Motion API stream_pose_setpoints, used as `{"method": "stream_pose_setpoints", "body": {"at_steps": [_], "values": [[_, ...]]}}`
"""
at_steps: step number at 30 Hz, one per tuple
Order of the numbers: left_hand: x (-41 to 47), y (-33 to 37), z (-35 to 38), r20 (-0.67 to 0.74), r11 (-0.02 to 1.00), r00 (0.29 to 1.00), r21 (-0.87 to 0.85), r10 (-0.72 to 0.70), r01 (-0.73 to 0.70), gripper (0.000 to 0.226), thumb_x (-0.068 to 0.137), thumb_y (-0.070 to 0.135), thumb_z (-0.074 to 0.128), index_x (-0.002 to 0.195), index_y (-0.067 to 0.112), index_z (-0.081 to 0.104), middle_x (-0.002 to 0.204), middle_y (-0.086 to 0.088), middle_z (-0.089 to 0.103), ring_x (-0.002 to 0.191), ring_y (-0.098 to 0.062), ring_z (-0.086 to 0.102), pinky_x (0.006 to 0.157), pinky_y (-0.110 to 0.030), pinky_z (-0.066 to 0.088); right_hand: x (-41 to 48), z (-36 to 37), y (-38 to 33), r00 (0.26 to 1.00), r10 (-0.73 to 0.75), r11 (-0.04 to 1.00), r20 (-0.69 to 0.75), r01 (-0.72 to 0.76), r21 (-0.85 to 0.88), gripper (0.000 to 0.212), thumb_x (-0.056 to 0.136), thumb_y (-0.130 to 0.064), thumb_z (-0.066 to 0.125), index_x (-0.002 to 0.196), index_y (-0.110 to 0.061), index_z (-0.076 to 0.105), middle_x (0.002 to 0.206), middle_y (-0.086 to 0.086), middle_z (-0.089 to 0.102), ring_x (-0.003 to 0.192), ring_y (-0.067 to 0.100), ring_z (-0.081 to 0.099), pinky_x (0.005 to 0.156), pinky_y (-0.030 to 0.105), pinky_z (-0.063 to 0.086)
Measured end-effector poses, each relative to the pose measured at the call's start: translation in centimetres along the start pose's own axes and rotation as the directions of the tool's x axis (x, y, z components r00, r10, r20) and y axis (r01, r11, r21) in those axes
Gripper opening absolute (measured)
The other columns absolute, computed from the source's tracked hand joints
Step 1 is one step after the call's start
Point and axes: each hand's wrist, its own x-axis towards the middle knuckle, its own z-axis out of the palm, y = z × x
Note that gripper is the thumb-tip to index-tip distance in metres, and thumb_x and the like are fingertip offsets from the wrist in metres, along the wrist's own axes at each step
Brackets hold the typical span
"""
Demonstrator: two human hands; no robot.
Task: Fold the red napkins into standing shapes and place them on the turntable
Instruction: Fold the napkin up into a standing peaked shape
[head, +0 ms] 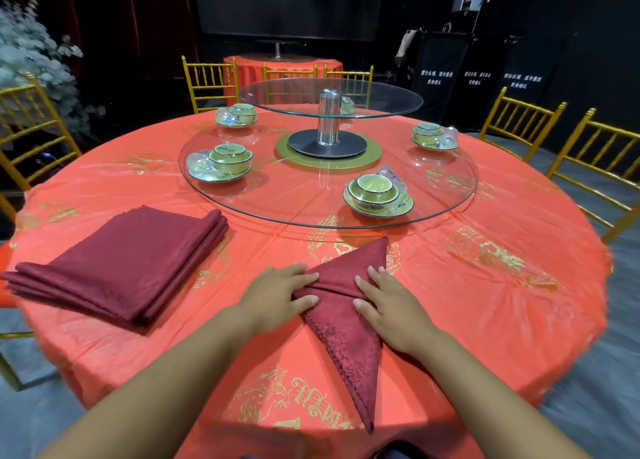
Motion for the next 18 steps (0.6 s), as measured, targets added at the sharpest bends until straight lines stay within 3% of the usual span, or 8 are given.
{"method": "stream_pose_setpoints", "body": {"at_steps": [2,5,10,13,15,16,18], "values": [[-0.6,0.2,0.6,-0.067,1.0,0.998,-0.004,0.011,-0.011,0.05,0.095,0.05,0.047,0.142,0.032,0.043,0.152,0.003,0.037,0.141,-0.013,0.029,0.115,-0.033,0.02,-0.5,-0.2,0.1,0.999,-0.03,0.998,0.029,0.031,-0.047,0.064,0.097,-0.055,0.03,0.152,-0.027,0.014,0.16,-0.001,0.001,0.147,0.016,-0.008,0.119,0.037,-0.003],[-2.4,0.9,1.0,-0.256,0.998,0.966,0.055,-0.015,0.03,0.043,0.093,0.048,0.051,0.132,0.03,0.057,0.128,0.004,0.058,0.121,-0.02,0.051,0.095,-0.031,0.04,-1.3,-0.3,0.1,0.99,-0.137,0.99,0.012,0.138,-0.036,0.064,0.097,-0.053,0.032,0.152,-0.028,0.01,0.16,-0.007,0.0,0.146,0.009,-0.009,0.118,0.034,-0.007],[-5.2,2.3,1.0,-0.406,0.979,0.905,0.097,-0.125,0.179,0.031,0.089,0.049,0.056,0.117,0.039,0.066,0.107,0.013,0.062,0.108,-0.015,0.054,0.085,-0.035,0.032,-1.5,-0.5,0.7,0.971,-0.232,0.971,0.053,0.234,-0.045,0.058,0.101,-0.042,0.033,0.151,-0.028,0.009,0.159,-0.012,0.001,0.146,0.006,-0.006,0.117,0.029,-0.007],[-5.3,2.9,0.6,-0.406,0.971,0.901,0.107,-0.152,0.212,0.022,0.087,0.038,0.064,0.107,0.034,0.072,0.117,0.007,0.061,0.115,-0.018,0.054,0.097,-0.041,0.032,-1.4,0.0,1.0,0.965,-0.246,0.967,0.087,0.251,-0.049,0.054,0.102,-0.04,0.028,0.151,-0.03,0.008,0.159,-0.012,-0.001,0.146,0.006,-0.006,0.115,0.027,-0.008],[-4.8,3.3,0.3,-0.415,0.972,0.906,0.167,-0.081,0.163,0.022,0.078,0.023,0.075,0.099,0.027,0.075,0.124,-0.003,0.063,0.122,-0.024,0.055,0.105,-0.052,0.032,-1.4,0.3,1.1,0.964,-0.253,0.963,0.086,0.26,-0.073,0.054,0.102,-0.042,0.025,0.151,-0.03,0.007,0.159,-0.011,-0.001,0.146,0.007,-0.007,0.116,0.028,-0.008],[-4.5,3.5,0.2,-0.414,0.975,0.91,0.198,-0.013,0.103,0.028,0.074,0.016,0.078,0.101,0.023,0.075,0.127,-0.007,0.062,0.125,-0.027,0.054,0.106,-0.057,0.031,-1.3,0.5,1.2,0.964,-0.254,0.962,0.084,0.261,-0.086,0.054,0.102,-0.043,0.023,0.152,-0.03,0.007,0.159,-0.011,-0.002,0.146,0.008,-0.007,0.116,0.029,-0.007],[-3.8,4.4,0.2,-0.324,0.975,0.937,0.212,0.129,-0.061,0.04,0.083,0.015,0.067,0.122,0.022,0.065,0.143,-0.007,0.048,0.137,-0.025,0.039,0.114,-0.053,0.016,-1.3,0.6,1.3,0.965,-0.25,0.959,0.083,0.259,-0.114,0.054,0.102,-0.044,0.022,0.152,-0.03,0.007,0.159,-0.011,-0.003,0.146,0.008,-0.008,0.116,0.03,-0.008]]}}
